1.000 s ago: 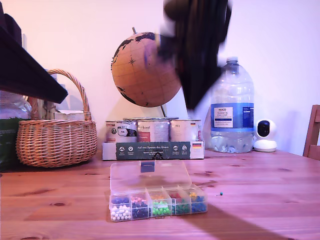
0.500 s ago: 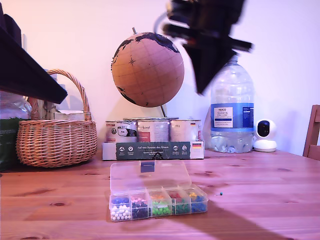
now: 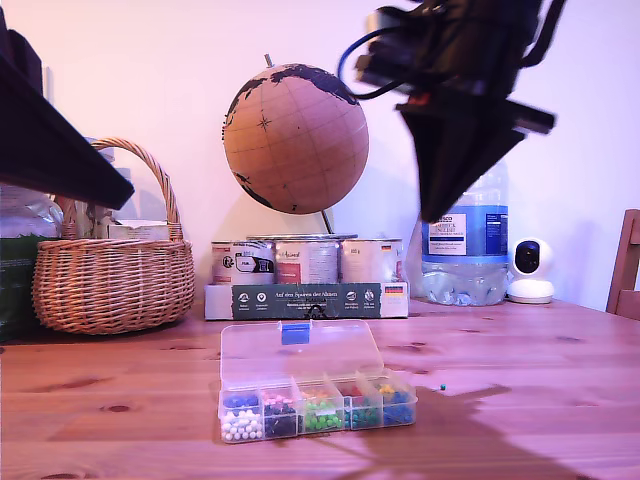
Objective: Sort the loose pins on the table into their correct compartments
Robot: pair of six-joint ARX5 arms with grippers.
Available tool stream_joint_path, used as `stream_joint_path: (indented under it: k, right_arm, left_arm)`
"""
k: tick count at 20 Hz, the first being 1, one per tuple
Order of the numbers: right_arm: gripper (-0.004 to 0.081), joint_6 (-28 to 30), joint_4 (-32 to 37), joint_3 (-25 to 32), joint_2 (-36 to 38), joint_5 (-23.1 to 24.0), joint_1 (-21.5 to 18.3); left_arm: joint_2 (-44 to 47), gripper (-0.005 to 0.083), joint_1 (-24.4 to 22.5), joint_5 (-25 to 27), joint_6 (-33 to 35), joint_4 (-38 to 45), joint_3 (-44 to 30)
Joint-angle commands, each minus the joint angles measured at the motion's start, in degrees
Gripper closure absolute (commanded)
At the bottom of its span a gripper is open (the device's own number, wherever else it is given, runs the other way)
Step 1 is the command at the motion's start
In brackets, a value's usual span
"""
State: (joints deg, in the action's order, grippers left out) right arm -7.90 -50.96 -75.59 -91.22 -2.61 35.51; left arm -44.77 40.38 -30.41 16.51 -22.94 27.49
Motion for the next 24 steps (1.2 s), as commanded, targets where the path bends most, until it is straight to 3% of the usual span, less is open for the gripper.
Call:
stream_joint_path:
  k: [1, 24]
  right_arm:
    - [0.0782, -1.25, 0.85, 0.96, -1.38, -0.48, 0.85]
    - [0.0782, -1.97, 5.44, 0.90, -15.67, -3.26, 3.48]
  left_arm:
    - [-0.26, 0.0797, 0.07, 0.09, -0.04, 0.20, 0.13]
    - [-0.26, 0.0797, 0.07, 0.92, -0.07, -0.20, 0.13]
